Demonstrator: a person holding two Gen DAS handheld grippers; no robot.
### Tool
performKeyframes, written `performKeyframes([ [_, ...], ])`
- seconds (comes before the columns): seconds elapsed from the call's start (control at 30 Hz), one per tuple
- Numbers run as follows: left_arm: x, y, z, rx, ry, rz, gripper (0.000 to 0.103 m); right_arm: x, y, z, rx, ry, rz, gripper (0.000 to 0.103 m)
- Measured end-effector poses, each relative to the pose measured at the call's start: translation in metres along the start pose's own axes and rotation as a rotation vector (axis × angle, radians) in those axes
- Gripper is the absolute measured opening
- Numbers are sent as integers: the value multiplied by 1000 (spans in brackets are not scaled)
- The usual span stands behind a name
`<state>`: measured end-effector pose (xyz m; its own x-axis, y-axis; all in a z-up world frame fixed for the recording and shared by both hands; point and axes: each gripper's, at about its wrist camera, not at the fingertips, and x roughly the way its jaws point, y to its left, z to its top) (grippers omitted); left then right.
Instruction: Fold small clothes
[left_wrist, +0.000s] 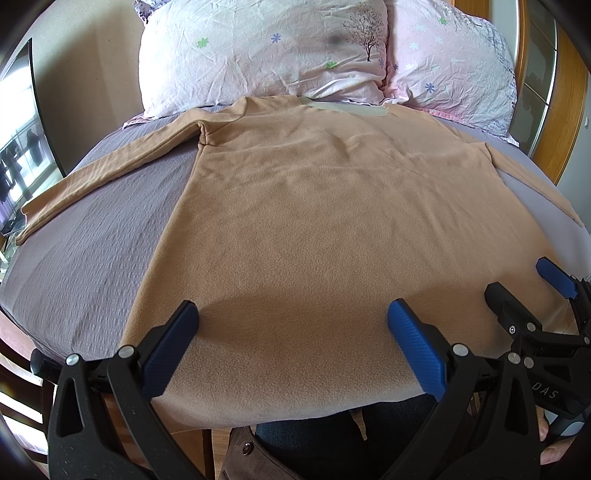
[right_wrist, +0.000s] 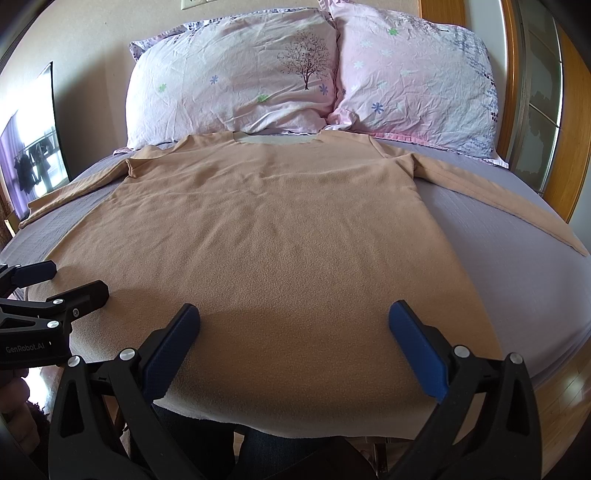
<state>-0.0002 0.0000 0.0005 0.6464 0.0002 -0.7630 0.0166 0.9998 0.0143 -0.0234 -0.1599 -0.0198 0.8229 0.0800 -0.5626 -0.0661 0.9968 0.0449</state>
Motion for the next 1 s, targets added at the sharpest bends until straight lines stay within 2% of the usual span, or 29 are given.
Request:
performKeyframes([
  [0.8,0,0,0,5,-15,1,101,0,-3,-3,1,4,15,102],
  [0.87,-2,1,-5,13,-36,0,101,-3,-21,5,46,-8,65,102],
  [0.93,-3,1,-6,22,-61,-6,101,-12,-46,15,120,-77,78,102],
  [1.0,-3,1,-5,29,-81,-15,101,-22,-87,31,221,-126,47,102],
])
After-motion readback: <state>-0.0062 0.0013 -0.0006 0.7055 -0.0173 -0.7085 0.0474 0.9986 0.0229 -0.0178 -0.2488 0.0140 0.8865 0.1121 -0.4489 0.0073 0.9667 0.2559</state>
